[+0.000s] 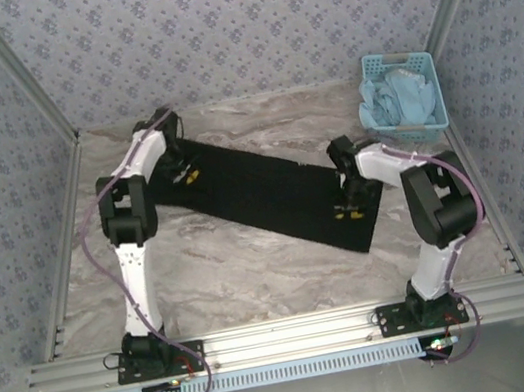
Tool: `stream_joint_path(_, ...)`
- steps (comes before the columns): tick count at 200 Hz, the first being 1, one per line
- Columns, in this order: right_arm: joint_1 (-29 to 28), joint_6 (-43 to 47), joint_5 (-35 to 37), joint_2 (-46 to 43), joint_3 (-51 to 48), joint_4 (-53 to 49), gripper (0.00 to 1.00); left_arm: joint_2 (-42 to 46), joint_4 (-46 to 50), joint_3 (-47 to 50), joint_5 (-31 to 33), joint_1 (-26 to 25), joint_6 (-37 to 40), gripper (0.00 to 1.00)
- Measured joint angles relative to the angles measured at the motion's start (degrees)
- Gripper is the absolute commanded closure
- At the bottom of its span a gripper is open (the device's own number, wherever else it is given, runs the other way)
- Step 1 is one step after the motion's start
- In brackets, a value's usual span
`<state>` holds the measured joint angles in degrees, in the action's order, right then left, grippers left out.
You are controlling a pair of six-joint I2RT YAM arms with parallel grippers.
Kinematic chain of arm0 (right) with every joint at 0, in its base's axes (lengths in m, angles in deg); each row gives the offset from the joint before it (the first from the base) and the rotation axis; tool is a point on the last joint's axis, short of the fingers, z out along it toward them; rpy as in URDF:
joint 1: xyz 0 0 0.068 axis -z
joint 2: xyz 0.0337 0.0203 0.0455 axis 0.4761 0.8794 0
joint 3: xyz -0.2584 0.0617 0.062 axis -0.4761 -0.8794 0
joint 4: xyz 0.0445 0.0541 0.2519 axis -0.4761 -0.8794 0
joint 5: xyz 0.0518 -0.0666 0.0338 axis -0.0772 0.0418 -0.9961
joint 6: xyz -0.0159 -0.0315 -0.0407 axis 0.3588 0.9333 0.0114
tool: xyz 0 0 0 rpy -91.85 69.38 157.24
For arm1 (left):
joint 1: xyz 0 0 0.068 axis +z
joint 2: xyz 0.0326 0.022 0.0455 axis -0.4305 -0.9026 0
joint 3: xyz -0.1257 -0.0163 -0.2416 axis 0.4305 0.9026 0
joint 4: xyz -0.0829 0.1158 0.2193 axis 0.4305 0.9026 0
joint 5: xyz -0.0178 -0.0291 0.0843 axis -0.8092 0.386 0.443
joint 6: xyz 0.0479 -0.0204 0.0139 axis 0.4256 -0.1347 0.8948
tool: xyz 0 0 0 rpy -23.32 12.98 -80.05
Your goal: Fold and stack the t-shirts
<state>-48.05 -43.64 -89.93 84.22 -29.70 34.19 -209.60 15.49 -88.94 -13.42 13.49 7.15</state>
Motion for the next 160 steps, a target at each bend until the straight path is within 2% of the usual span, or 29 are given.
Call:
stream_joint_path(25, -5.4, -8.3, -4.4, -5.6, -6.9, 2.4, 0.6, -8.4, -0.8, -14.4, -2.8, -3.2, 1.0, 0.84)
stream_joint_path(49, -11.1, -15.8, -7.9, -6.7, -8.5, 3.9, 0.59, -15.7, -4.0, -26.0, -5.5, -7.0, 0.4, 0.83)
stream_joint_path(97, -23.7, -29.6, -16.7, -1.6, -6.0, 12.6, 0.59, -20.4, -17.6, -29.1, -13.0, -12.5, -4.2, 0.78)
stream_joint_path(122, -28.2, -33.0, -20.3, 3.1, -1.2, 16.3, 0.56, -22.8, -22.9, -31.6, -15.0, -13.7, -6.0, 0.68)
stream_joint_path(144, -29.0, -33.5, -20.2, 3.7, 0.0, 16.6, 0.51, -23.4, -23.3, -33.2, -14.4, -13.8, -5.8, 0.54)
stream_joint_path(160, -29.0, -33.1, -19.1, 2.8, 0.0, 16.3, 0.47, -23.1, -22.9, -33.7, -13.8, -13.3, -5.1, 0.49)
